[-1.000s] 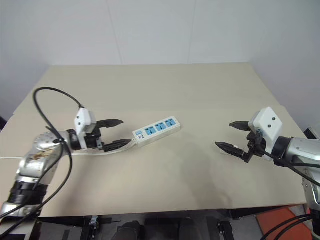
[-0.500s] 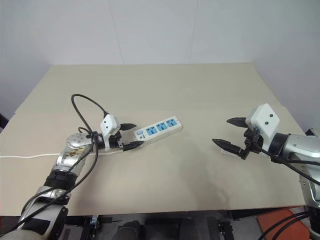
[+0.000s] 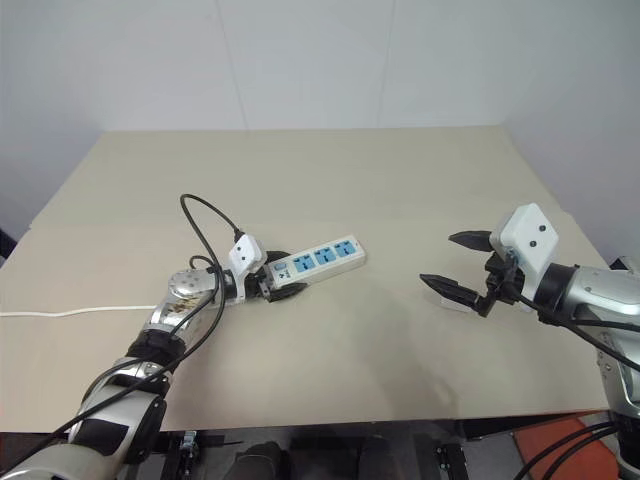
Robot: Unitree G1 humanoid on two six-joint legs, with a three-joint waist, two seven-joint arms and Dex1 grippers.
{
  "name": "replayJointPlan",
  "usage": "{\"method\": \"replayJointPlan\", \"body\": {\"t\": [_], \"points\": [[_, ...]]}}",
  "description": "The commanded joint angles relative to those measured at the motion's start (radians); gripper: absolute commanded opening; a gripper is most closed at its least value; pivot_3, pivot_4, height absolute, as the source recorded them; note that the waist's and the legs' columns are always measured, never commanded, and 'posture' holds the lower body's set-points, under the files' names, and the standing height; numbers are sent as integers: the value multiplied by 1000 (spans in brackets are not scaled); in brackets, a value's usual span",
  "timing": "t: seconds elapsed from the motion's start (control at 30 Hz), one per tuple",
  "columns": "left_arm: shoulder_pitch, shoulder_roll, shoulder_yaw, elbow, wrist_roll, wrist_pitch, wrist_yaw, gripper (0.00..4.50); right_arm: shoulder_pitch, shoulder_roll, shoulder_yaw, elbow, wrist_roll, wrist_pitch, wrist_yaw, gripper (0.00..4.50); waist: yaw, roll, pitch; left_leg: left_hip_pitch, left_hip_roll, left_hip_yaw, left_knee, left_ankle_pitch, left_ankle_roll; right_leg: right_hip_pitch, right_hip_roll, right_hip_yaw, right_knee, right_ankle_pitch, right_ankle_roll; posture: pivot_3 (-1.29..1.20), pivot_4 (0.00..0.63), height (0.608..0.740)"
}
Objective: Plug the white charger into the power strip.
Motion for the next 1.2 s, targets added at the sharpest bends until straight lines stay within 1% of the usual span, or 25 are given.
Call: {"method": "replayJointPlan", "body": {"t": [0.03,0.1,0.17,0.37,0.57,0.73,0.87,0.93,1.0,1.2], "points": [[26,5,8,26,12,-11,8,3328,-7,-3,-30,-34,25,4,-11,4500,-2,0,0,0,0,0,0,0,0,0,0,0,0,0,0,0,150,740],[35,8,14,14,2,-12,-4,3331,-7,-5,-28,-33,28,3,-14,4500,-3,0,0,0,0,0,0,0,0,0,0,0,1,0,0,0,150,740],[48,15,16,-29,-24,-8,-58,3331,-11,-7,-24,-28,27,0,-16,4500,-5,0,0,0,0,0,0,0,0,0,0,0,1,0,0,0,150,740],[111,67,7,-272,-111,56,-231,3331,-29,-11,-9,-15,28,-5,-8,4500,-5,0,0,-1,0,0,0,0,0,-2,0,1,0,0,0,0,150,740],[167,113,-22,-407,-127,76,-333,3331,-45,-4,13,-13,30,-3,-2,4500,0,0,0,-1,0,0,0,0,0,-2,0,0,0,0,0,0,150,740],[207,113,-49,-447,-110,47,-353,3331,-48,1,41,-17,33,-4,-1,4500,1,0,0,-2,0,0,0,0,0,-2,0,0,-1,0,0,0,150,740],[222,104,-72,-404,-81,15,-340,3331,-58,6,57,-18,37,-5,-1,4500,1,0,0,-2,0,0,0,0,0,-1,0,0,-1,0,0,0,150,740],[222,96,-81,-374,-65,4,-329,4066,-65,8,66,-18,38,-4,-2,4500,1,0,0,-2,0,0,0,0,0,-1,0,0,-1,0,0,0,150,740],[221,93,-83,-368,-68,6,-340,4486,-69,7,69,-18,39,-3,-1,4500,3,0,0,-1,0,0,0,0,0,-1,0,0,-1,0,0,0,150,740],[227,88,-44,-355,-89,-9,-325,4486,-62,1,67,-18,42,-1,10,4500,3,0,0,-1,0,0,0,0,0,-1,0,0,-1,0,0,0,150,740]]}}
